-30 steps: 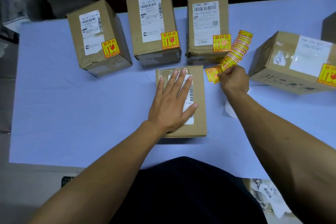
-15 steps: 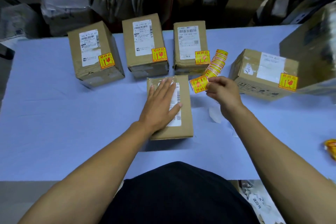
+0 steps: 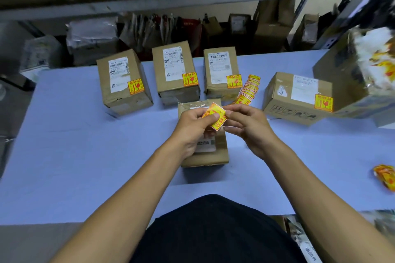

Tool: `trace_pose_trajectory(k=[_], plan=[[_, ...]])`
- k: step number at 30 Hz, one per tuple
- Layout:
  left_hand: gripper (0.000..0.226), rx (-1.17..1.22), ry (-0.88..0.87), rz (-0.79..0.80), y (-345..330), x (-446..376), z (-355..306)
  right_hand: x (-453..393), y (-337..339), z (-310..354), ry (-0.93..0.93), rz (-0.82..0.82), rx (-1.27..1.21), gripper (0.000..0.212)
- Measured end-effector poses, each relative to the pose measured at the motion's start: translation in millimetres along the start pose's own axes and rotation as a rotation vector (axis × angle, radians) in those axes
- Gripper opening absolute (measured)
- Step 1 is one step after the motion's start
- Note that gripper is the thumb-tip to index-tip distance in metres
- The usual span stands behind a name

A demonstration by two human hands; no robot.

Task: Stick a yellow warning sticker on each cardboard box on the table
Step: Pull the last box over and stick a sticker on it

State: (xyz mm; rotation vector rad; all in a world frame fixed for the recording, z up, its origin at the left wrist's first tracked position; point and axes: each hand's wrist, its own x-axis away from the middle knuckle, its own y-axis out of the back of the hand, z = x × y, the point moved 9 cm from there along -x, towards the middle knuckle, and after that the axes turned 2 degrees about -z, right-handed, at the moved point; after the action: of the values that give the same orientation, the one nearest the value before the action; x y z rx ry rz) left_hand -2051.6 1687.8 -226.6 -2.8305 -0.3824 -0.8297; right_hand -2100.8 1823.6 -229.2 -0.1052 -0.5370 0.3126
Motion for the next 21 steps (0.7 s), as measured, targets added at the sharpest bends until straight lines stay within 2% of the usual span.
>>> trace_pose_trajectory(k=[6,11,14,18,21], plan=[[0.007,0.113,-0.045,0.011,5,17,-18,17,-28,13,0.057,0.095,0.111,0.015],[0.006,0.2,-0.099,0.029,14,25,-39,24,-42,30,0.041,0.179,-0.035,0.025],[0.005,0.172,-0.125,0.08,16,31,-51,26,-47,41,0.037,0.229,-0.104,0.022],[0.007,0.115,-0.143,0.085,19,34,-58,29,-53,48,0.065,0.252,-0.047,0.029],[0.011,0.09,-0.129,0.076,24,33,-59,29,-55,48,0.067,0.252,-0.011,0.02]])
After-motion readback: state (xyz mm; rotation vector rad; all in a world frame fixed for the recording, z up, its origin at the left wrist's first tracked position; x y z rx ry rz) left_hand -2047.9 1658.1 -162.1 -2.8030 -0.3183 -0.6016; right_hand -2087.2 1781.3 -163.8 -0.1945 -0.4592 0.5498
